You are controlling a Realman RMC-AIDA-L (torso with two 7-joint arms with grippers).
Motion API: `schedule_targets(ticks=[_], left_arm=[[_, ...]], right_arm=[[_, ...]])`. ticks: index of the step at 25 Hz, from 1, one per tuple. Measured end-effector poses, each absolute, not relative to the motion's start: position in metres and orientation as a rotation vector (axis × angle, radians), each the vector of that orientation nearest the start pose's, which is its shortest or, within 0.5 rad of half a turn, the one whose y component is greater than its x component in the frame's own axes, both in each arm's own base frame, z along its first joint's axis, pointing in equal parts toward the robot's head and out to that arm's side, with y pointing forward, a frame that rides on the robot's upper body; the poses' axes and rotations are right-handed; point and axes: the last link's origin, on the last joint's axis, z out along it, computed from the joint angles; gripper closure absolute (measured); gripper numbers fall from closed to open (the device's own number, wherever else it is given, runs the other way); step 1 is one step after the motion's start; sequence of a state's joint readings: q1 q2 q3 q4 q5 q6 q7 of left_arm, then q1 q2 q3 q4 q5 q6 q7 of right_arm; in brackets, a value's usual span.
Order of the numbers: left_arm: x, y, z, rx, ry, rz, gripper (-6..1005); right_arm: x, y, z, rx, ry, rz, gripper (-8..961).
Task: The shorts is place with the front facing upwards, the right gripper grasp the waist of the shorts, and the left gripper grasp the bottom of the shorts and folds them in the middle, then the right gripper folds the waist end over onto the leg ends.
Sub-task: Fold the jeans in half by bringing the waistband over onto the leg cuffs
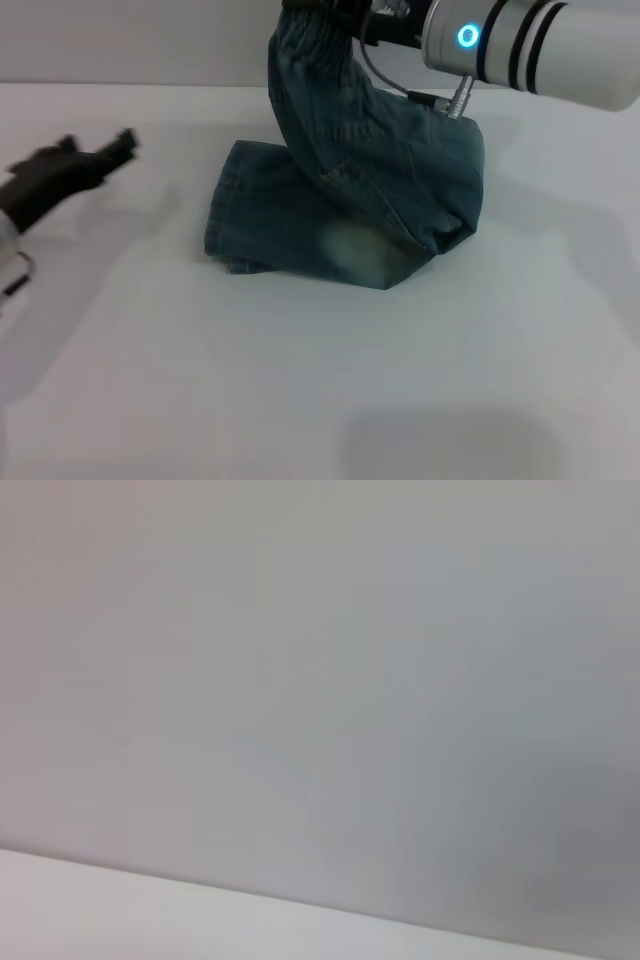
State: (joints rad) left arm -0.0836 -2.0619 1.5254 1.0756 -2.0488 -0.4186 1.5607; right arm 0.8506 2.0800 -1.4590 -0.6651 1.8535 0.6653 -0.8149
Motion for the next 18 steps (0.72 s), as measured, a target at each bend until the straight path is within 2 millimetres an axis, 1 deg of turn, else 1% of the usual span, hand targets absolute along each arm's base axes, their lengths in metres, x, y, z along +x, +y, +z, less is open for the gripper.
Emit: schedule_targets(ticks=[3, 6, 13, 18], left_arm=[[-0.317, 0.344, 0.037, -1.692, -1.042, -0.635, 137], [-0.322, 0.345, 0.045, -1.663, -1.040, -0.634, 137], [-0.321, 0.349, 0.043, -1.663, -1.044, -0.634, 138], [-0.314, 0.357, 0.036, -1.693, -1.041, -0.645, 139]], right_arm=[[0.093, 0.454, -0.059, -2.200, 1.507, 0.997, 951], [0.088, 0.455, -0.064, -2.221, 1.505, 0.971, 950], [0.072, 0.456, -0.087, -2.295, 1.451, 0.841, 951], [0.073, 0.456, -0.096, -2.309, 1.465, 0.776, 921]])
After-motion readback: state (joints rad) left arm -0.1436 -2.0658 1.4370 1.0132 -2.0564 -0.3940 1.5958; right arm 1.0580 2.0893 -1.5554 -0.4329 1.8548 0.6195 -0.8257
